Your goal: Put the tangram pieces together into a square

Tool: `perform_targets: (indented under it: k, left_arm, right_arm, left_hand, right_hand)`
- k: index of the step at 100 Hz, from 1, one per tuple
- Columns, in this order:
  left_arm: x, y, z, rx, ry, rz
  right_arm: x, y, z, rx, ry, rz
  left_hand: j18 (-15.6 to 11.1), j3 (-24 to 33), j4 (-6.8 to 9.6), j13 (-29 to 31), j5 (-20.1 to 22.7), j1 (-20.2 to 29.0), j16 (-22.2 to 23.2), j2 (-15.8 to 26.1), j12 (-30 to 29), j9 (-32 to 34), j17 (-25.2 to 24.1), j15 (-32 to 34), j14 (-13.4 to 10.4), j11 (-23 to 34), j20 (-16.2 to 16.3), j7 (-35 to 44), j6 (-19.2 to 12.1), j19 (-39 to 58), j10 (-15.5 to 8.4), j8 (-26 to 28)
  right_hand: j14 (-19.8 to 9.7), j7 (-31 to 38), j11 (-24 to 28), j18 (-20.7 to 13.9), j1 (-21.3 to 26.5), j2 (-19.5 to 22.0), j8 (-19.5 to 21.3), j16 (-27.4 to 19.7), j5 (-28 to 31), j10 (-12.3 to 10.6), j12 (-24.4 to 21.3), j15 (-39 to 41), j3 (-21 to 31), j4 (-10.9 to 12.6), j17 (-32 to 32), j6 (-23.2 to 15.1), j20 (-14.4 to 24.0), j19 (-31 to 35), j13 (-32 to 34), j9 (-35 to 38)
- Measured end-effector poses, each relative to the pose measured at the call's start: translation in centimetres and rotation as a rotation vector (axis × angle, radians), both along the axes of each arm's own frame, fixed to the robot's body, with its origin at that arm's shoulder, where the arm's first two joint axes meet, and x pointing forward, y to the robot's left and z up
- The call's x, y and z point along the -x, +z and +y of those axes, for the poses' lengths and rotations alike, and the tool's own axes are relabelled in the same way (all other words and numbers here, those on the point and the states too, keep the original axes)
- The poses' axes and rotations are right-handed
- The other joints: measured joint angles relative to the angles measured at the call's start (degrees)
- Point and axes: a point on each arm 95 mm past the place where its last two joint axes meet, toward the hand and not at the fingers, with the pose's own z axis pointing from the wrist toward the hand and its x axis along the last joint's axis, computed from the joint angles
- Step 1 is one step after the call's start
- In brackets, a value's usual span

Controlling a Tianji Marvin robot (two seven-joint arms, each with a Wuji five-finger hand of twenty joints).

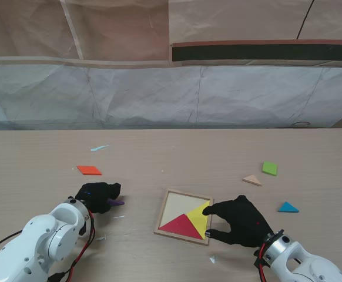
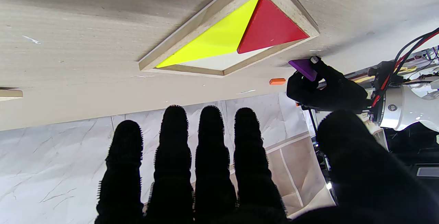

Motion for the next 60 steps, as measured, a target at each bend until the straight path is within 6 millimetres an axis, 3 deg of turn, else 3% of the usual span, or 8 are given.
perform_targets:
  k: [5, 11, 19, 43, 60]
  left_arm:
    - [0.01, 0.05, 0.03, 0.008, 0.004, 0.009]
    - [0.00, 0.12, 0.05, 0.022, 0.010, 0.019]
    - [0.01, 0.10, 0.03, 0.046, 0.017, 0.027]
    - [-0.07, -0.26, -0.22, 0.118, 0.023, -0.006]
    - [-0.30, -0.07, -0.64, 0.177, 0.035, -0.017]
  right_arm:
    - [0.00, 0.01, 0.00, 0.000, 0.000, 0.000]
    - [-0.01, 0.01, 0.00, 0.000, 0.000, 0.000]
    - [0.00, 0.01, 0.04, 0.000, 0.000, -0.001]
    - [0.02, -0.03, 0.04, 0.000, -0.002, -0.001]
    - [0.01, -0.04, -0.01, -0.001, -0.005, -0.002]
  left_hand:
    - [0.4, -3.0, 1.44, 0.0, 2.2, 1.6, 0.4, 1.1, 0.0, 1.8, 0.4, 0.0, 0.2, 0.0, 0.0, -1.7, 0.1, 1.4, 1.6, -9.1]
    - [1.8, -6.6, 1.67, 1.7, 6.5, 2.6, 0.7, 2.1, 0.1, 4.9, 2.2, 0.1, 1.2, -1.7, 0.0, -4.7, 1.6, 2.8, 3.9, -18.6]
    - [3.0, -9.4, 2.32, 4.2, 11.3, 2.7, 1.2, 2.6, 0.1, 7.5, 3.7, 1.8, 2.1, -2.9, 0.0, -8.9, 4.1, 5.0, 5.3, -25.7]
    - [4.4, -9.4, 2.18, 10.5, 13.7, 3.3, 2.6, 3.2, 0.1, 9.7, 9.7, 6.7, 2.1, -3.0, -1.5, -10.2, 10.5, 8.5, 9.1, -28.5]
    - [4.6, -7.1, 2.02, 11.3, 15.7, 3.2, 2.6, 1.4, 0.1, 10.2, 10.9, 7.2, 2.3, -3.0, -2.5, -10.1, 11.7, 9.2, 10.3, -28.7]
  right_hand:
    - [0.0, 0.0, 0.0, 0.0, 0.0, 0.0, 0.0, 0.0, 0.0, 0.0, 0.0, 0.0, 0.0, 0.0, 0.0, 0.0, 0.0, 0.0, 0.0, 0.0]
    - [0.0, 0.0, 0.0, 0.0, 0.0, 0.0, 0.0, 0.0, 0.0, 0.0, 0.0, 0.0, 0.0, 0.0, 0.0, 0.0, 0.0, 0.0, 0.0, 0.0]
    - [0.0, 0.0, 0.0, 0.0, 0.0, 0.0, 0.0, 0.0, 0.0, 0.0, 0.0, 0.0, 0.0, 0.0, 0.0, 0.0, 0.0, 0.0, 0.0, 0.0]
    - [0.0, 0.0, 0.0, 0.0, 0.0, 0.0, 0.0, 0.0, 0.0, 0.0, 0.0, 0.0, 0.0, 0.0, 0.0, 0.0, 0.0, 0.0, 0.0, 0.0]
    - [0.0, 0.0, 0.0, 0.0, 0.0, 0.0, 0.0, 0.0, 0.0, 0.0, 0.0, 0.0, 0.0, 0.0, 0.0, 0.0, 0.0, 0.0, 0.0, 0.0]
